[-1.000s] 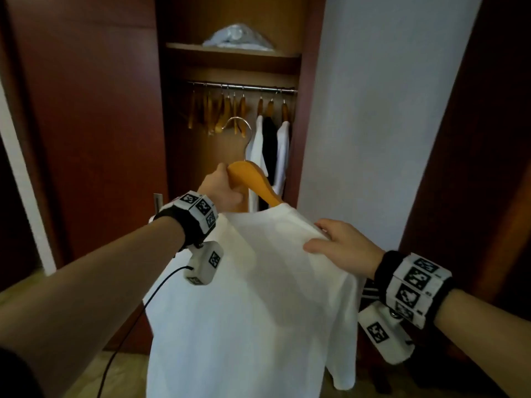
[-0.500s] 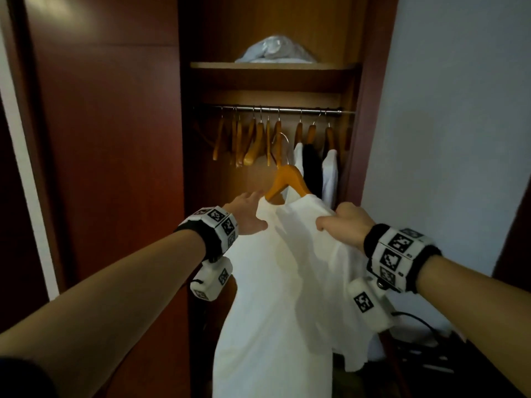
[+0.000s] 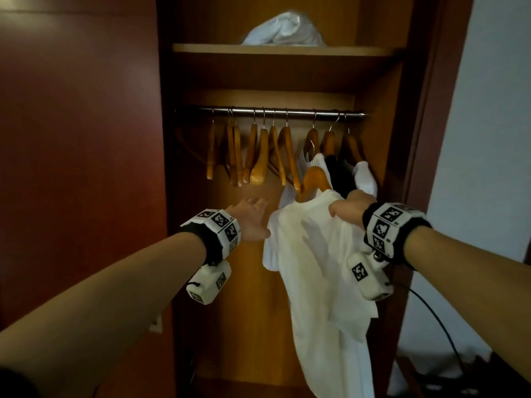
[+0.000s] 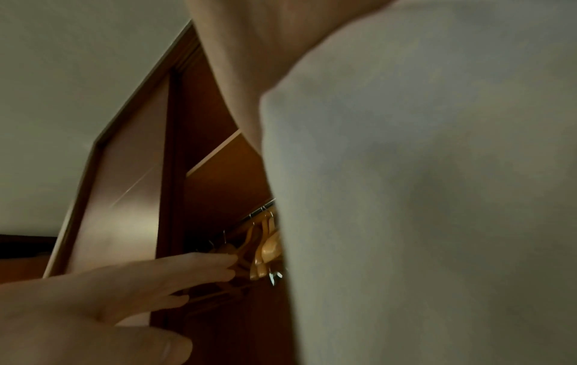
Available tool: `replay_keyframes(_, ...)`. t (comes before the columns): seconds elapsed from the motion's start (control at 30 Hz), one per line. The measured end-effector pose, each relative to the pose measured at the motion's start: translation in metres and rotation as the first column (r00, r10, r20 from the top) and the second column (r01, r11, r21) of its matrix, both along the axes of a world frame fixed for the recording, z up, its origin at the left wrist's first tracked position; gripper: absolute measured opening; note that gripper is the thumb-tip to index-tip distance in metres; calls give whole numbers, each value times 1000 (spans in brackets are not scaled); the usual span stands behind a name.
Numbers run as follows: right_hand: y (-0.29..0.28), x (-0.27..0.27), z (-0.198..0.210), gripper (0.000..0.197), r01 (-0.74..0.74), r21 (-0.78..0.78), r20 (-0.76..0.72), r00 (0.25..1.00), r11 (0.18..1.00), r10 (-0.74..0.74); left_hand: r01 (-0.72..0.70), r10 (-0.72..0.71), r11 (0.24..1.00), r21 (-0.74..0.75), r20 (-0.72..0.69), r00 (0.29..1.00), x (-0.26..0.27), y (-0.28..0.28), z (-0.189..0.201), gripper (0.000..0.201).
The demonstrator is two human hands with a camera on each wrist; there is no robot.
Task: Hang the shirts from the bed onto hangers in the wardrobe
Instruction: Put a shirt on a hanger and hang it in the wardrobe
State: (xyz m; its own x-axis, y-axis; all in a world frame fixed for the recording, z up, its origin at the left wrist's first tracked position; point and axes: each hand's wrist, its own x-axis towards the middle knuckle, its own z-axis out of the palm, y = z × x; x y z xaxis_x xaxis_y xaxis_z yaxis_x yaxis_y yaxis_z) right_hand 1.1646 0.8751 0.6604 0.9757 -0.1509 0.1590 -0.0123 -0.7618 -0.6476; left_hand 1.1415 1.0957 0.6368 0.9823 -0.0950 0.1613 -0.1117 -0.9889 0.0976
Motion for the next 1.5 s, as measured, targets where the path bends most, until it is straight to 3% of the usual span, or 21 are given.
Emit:
replay_keyframes(0.13,26,42,35,70,83,-26,48,995,996,-82,66,-66,998,-2,82,994,50,26,24,87)
replay_keyframes(0.3,48,90,84,46,148,-99,113,984,984,-136,123,-127,992,41,130,983,104,43,43,87)
replay_keyframes(0.47,55,131,114,45,138,-111,156,980,984,-120,145,-143,989,6,187,972,148,43,64,86)
replay_keyframes(0.67,63,176,107,50,134,-108,158,981,985,-116,164,-168,986,40,197,966,185,32,71,84)
replay_keyframes(0.83,65,204,85,41,81,-103,84,994,991,-72,171,-188,981,91,227,956,214,22,68,88)
replay_keyframes(1.07,65,206,76,37,69,-172,114,992,983,-50,174,-238,952,251,250,939,235,5,62,84)
replay_keyframes(1.13,70,203,74,41,89,-283,121,991,955,-56,181,-258,941,288,259,931,236,5,59,79)
replay_keyframes(1.23,87,197,74,50,144,-548,234,972,824,-14,196,-294,926,324,290,911,236,8,54,74)
replay_keyframes(1.27,96,193,76,47,139,-584,261,965,800,23,200,-304,923,330,302,904,237,9,54,72)
replay_keyframes(1.37,125,187,78,11,19,-576,230,963,817,139,241,-342,910,336,284,896,243,18,54,62)
replay_keyframes(1.5,140,193,65,15,37,-585,231,965,810,123,246,-346,908,339,275,897,251,31,52,60)
